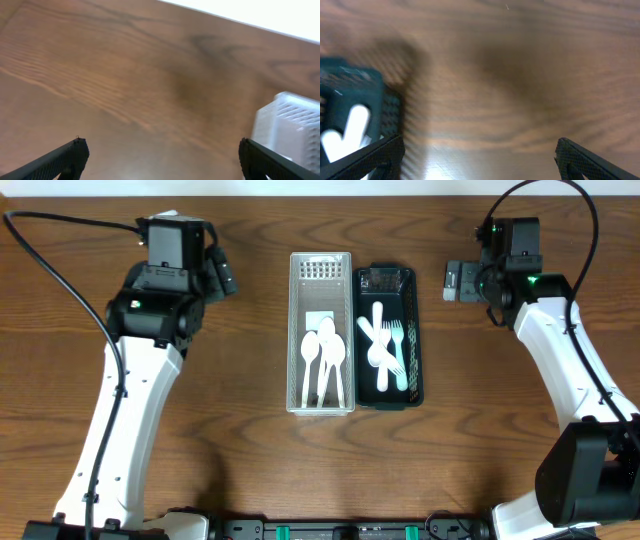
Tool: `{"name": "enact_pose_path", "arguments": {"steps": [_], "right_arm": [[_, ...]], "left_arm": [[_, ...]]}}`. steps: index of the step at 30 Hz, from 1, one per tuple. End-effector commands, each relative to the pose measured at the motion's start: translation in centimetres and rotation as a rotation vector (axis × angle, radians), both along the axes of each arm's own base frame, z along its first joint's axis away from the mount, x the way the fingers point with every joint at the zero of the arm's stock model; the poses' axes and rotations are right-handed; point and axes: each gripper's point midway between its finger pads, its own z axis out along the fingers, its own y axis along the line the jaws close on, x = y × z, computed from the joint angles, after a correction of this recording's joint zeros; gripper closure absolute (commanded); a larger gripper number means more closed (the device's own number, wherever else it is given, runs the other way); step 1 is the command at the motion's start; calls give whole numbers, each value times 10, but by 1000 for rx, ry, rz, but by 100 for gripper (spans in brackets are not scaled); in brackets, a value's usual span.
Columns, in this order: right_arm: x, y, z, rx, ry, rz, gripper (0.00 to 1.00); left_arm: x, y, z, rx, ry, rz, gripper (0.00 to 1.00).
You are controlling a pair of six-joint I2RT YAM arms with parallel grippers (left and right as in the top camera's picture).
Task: Pack container
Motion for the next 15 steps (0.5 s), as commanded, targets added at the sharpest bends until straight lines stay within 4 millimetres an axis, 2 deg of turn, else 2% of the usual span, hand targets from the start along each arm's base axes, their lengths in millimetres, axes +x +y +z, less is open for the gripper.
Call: {"name": "enact_pose_path", "arguments": {"steps": [1,3,6,10,12,15], "right_arm": [[-10,-18,15,-81,-6,-27,1],[-15,-17,26,-75,-23,-24,1],[-29,-18,55,-70,-100,-27,1],[-62,-17,92,-47,-226,-41,1],[-84,-15,98,-30,-268,-48,1],[-120,-11,97,-3,-318,-51,1]], "left_arm": [[-8,10,-2,76,39,-32,2],[-15,8,-2,75,31,-39,2],[-31,9,1,71,-7,-41,2],[-62,13,7,58,-109,-37,2],[-80,15,9,50,-174,-35,2],[-109,19,7,39,-273,-34,2]]}}
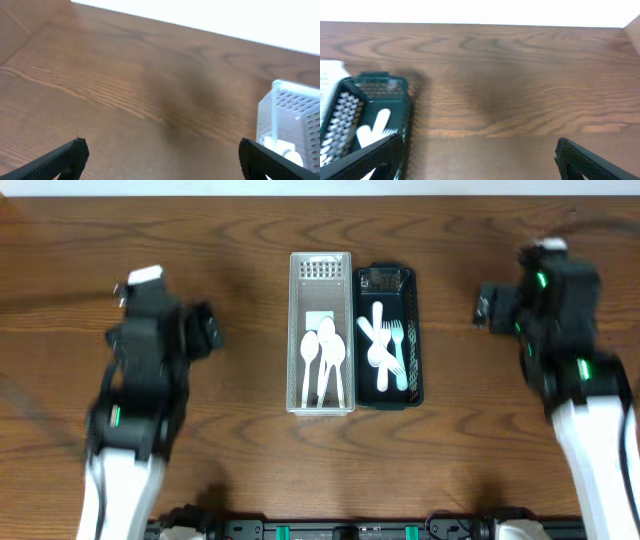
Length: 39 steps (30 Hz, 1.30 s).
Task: Pack container
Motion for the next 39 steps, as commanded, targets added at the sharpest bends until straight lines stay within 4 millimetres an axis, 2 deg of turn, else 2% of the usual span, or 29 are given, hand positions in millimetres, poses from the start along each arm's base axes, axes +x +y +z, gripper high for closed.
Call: {"name": "enact_pose_path", "arguments": {"steps": [1,4,8,12,14,16,25,39], "right_arm": [[-36,5,-19,27,-6,-4,1],[-73,8,-44,26,2,19,1],[-117,8,-92,20,57,37,1],[-137,10,-127,39,66,59,1],[-141,19,-136,73,70,101,1],[-145,18,-146,70,97,99,1],[-155,17,-162,65,164,96,1],[-156,17,-163,65,170,96,1]], "left_arm": [[-32,6,-5,6,-83,2,2],[-63,10,-17,-4,-158,3,2],[-95,15,-45,-8,-189,3,2],[-117,17,-76,-3,-137,2,2],[-121,17,-82,-4,-120,0,2],[-124,18,-88,0,-92,1,2],[-135,19,-107,13,5,0,2],[-136,20,-108,14,9,0,2]]}}
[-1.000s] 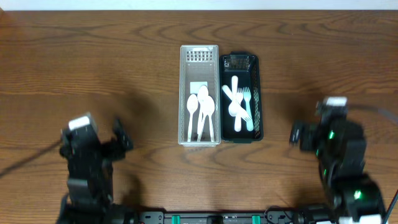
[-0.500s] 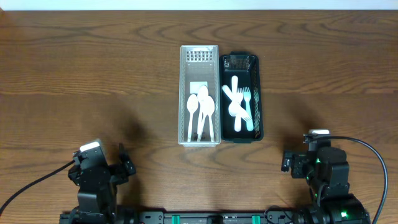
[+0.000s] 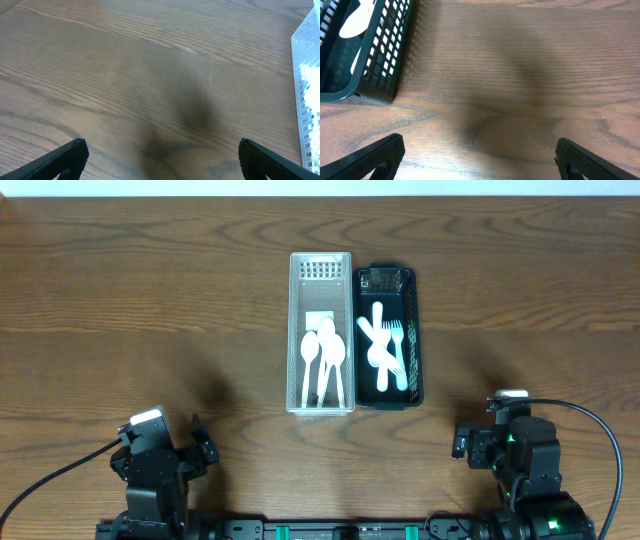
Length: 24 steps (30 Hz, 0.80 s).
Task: Pack container
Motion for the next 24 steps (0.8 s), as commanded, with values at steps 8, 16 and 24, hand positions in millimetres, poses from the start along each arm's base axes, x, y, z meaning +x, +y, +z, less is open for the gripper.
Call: {"name": "enact_pose_path", "arguments": {"steps": [8,16,24], "right_arm": [[-3,-1,3,-3,-25,-5,1],[-4,5,39,42,-254,30,1],[31,10,92,-17,-675,81,1]], "left_arm": [[-1,1,2,10,-5,-2,2],[-1,1,2,10,-5,-2,2],[-1,1,2,10,-5,-2,2]]}}
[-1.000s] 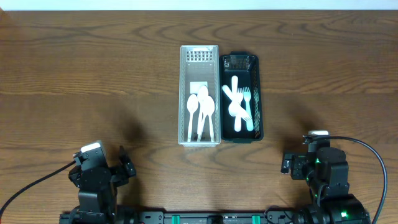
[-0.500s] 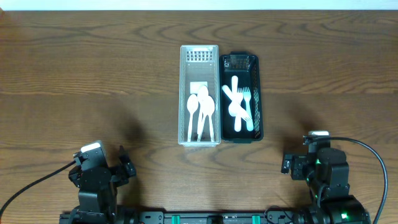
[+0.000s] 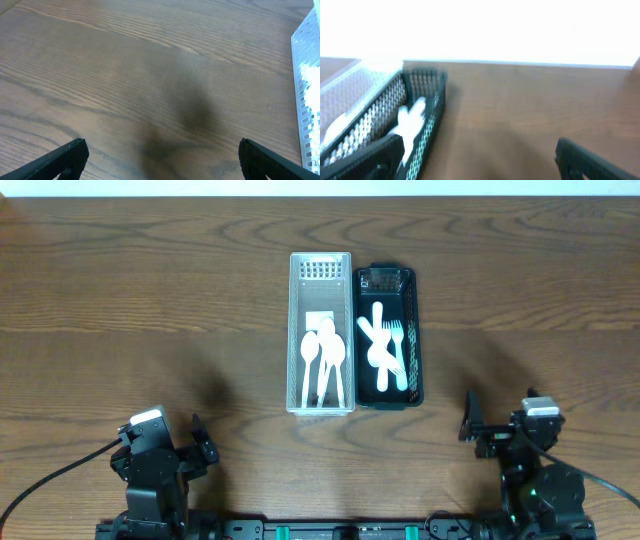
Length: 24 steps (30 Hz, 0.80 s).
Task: Pack container
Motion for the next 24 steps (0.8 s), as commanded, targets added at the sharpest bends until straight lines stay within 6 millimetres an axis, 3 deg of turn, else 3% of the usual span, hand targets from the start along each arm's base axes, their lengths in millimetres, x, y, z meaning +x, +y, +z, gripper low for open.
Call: {"name": "enact_pose_path", "arguments": {"steps": [1,4,8,24], "right_arm": [[11,4,-8,-79,-65,23,1],[20,5,-11,-114,-157,22,1],[22,7,-44,-108,-67,31,1],[22,13,-42,-88,-72,66,1]], "left_arm": [[-1,1,2,10,-6,-2,2],[-1,1,2,10,-6,-2,2],[-1,1,2,10,-6,-2,2],[-1,1,2,10,-6,-2,2]]}}
